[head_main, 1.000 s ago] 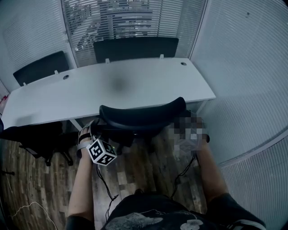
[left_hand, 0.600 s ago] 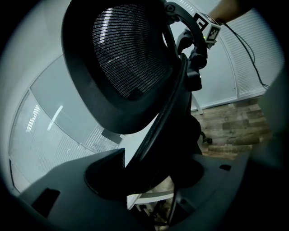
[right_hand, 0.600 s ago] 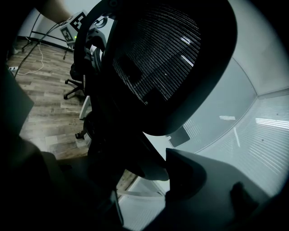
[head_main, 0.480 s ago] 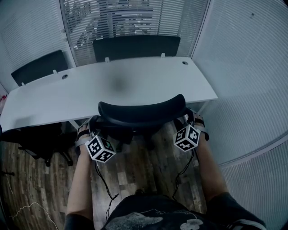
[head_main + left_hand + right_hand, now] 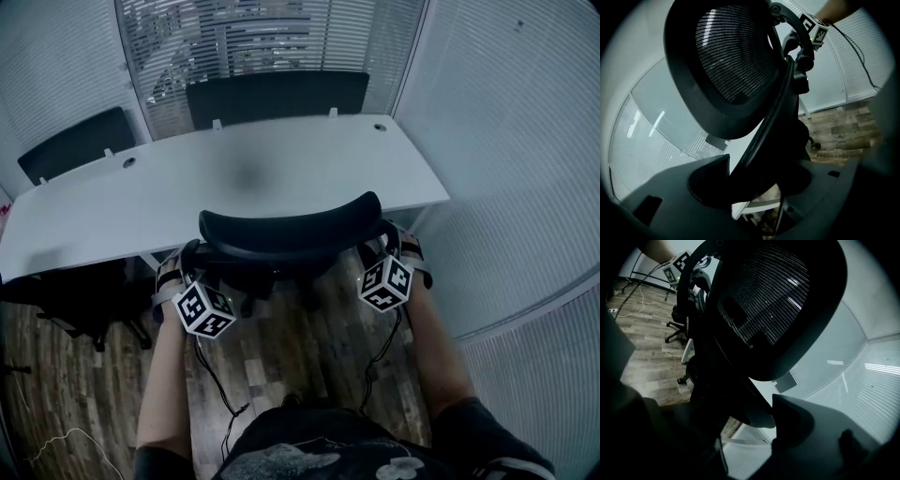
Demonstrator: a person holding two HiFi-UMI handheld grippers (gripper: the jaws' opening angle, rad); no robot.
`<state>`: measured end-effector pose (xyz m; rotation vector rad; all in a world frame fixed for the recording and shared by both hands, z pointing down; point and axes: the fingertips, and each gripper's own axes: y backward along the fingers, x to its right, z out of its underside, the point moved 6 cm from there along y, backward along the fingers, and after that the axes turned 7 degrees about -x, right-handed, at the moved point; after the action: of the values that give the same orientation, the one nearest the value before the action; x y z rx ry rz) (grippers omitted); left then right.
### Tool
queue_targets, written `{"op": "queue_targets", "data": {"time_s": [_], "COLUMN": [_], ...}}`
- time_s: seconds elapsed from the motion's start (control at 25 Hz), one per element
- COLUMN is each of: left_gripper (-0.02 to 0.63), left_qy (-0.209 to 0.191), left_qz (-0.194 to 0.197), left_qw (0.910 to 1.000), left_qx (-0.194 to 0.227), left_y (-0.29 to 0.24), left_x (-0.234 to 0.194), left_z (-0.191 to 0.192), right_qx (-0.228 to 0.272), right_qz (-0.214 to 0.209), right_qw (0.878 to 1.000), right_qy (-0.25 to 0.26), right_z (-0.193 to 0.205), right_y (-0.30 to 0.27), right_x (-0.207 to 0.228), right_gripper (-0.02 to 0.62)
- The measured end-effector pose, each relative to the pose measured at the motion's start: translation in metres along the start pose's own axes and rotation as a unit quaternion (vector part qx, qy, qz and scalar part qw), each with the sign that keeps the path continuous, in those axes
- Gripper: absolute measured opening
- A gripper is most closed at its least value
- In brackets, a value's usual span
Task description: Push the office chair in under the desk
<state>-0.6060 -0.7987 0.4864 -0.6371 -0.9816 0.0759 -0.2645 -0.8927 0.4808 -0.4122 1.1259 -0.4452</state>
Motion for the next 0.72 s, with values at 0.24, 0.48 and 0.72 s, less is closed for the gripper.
{"op": "queue_targets", "data": {"time_s": [0.24,0.48,0.72], "left_gripper": [0.284,0.284,0.316], "left_qy": [0.006,0.014,0.024], "left_qz": [0.000,-0.006,-0.027], "left_qw": [0.9999,0.9998,0.9990], "left_qx": [0.009,-0.011,-0.028], "left_y": [-0.002,0.001,0.017], "left_x": [-0.003,0.001,-0.001], "left_z": [0.002,0.001,0.004], "right_qx": [-0.005,-0.001,0.002], "right_qz": [0.001,0.013,0.026], "right_qw": [1.000,1.000,0.999], "right_qy": [0.003,0.007,-0.029], "right_z": [-0.004,-0.001,0.008], "right_y": [-0.002,0.000,0.013], "right_x": [0.000,-0.002,-0.001], "right_gripper": [0.275,0.275,0.275]}}
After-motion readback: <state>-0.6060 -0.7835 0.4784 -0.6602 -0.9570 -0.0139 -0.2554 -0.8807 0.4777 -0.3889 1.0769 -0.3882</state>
